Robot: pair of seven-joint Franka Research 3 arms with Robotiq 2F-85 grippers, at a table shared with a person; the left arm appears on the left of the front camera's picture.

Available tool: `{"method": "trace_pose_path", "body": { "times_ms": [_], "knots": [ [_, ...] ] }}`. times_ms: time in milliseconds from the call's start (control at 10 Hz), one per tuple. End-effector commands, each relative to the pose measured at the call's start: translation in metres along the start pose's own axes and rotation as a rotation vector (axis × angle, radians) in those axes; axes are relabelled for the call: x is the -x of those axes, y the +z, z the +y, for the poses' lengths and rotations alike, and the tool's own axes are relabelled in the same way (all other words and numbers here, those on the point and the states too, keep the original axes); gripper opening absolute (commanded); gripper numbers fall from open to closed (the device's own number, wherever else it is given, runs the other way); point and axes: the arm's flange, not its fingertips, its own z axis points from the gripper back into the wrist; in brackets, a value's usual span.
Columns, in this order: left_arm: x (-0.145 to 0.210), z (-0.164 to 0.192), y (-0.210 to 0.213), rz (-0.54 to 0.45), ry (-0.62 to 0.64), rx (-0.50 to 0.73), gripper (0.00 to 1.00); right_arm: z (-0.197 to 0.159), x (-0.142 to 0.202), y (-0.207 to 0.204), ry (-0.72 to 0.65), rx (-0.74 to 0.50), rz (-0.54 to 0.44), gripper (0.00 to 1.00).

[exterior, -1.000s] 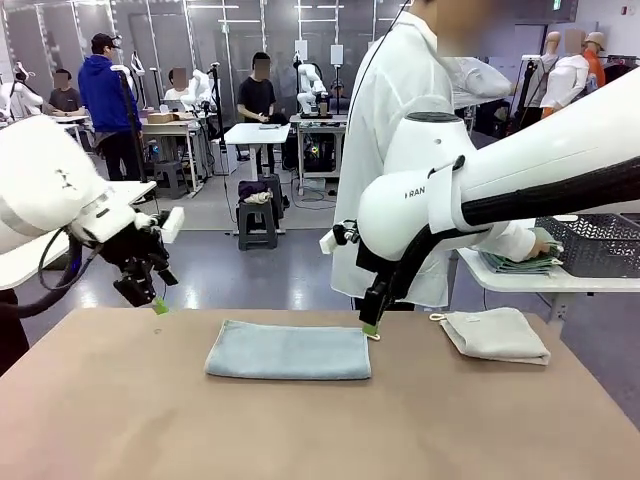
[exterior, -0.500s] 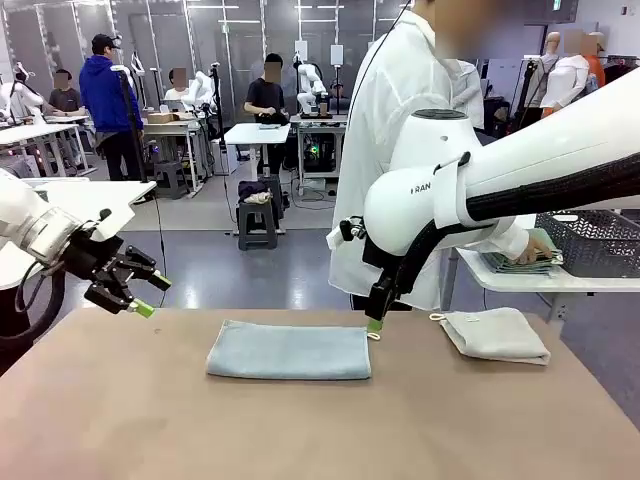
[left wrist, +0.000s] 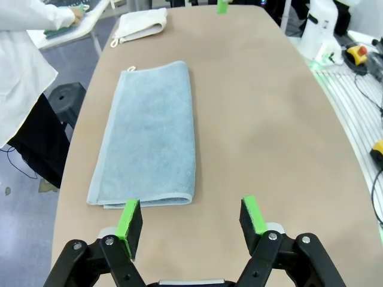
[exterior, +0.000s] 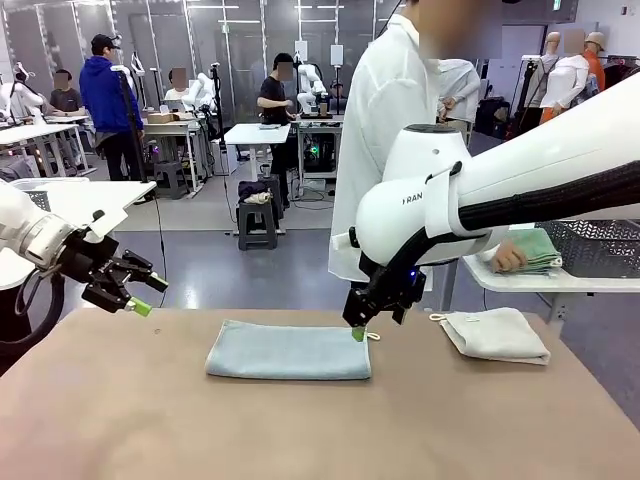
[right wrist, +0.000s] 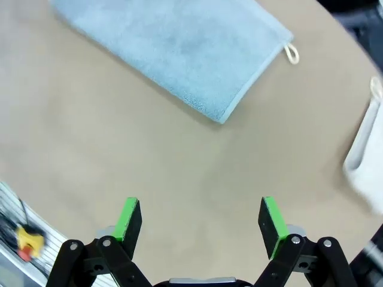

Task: Fold the towels and place them in the basket.
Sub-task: When a person lays out a Towel with hook on the table, fold it in half twice.

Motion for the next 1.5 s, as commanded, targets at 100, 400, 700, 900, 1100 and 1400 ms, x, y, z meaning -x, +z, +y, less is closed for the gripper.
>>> {"method": "trace_pose_path", "body": {
  "times_ms": [100,400,700,900,1100,1400],
  "knots": [
    [0.000,0.006,0.002,-0.043,0.026,-0.010,0.83,0.014,0.002,-0.009,-0.292,-0.011,-0.074,0.98],
    [-0.002,0.010,-0.004,-0.045,0.052,-0.010,0.83,0.007,-0.008,-0.018,-0.419,-0.028,-0.086,0.98],
    [0.004,0.001,-0.001,-0.014,0.024,-0.007,0.83,0.003,-0.004,-0.010,-0.379,-0.033,-0.069,0.98],
    [0.004,0.001,-0.001,-0.014,0.024,-0.007,0.83,0.003,-0.006,-0.012,-0.394,-0.030,-0.072,0.98],
    [0.004,0.001,-0.001,-0.014,0.024,-0.007,0.83,-0.003,-0.038,-0.040,-0.444,-0.040,-0.062,0.98],
    [0.004,0.001,-0.001,-0.014,0.024,-0.007,0.83,-0.016,-0.067,-0.082,-0.531,-0.031,-0.075,0.98]
  ]
}}
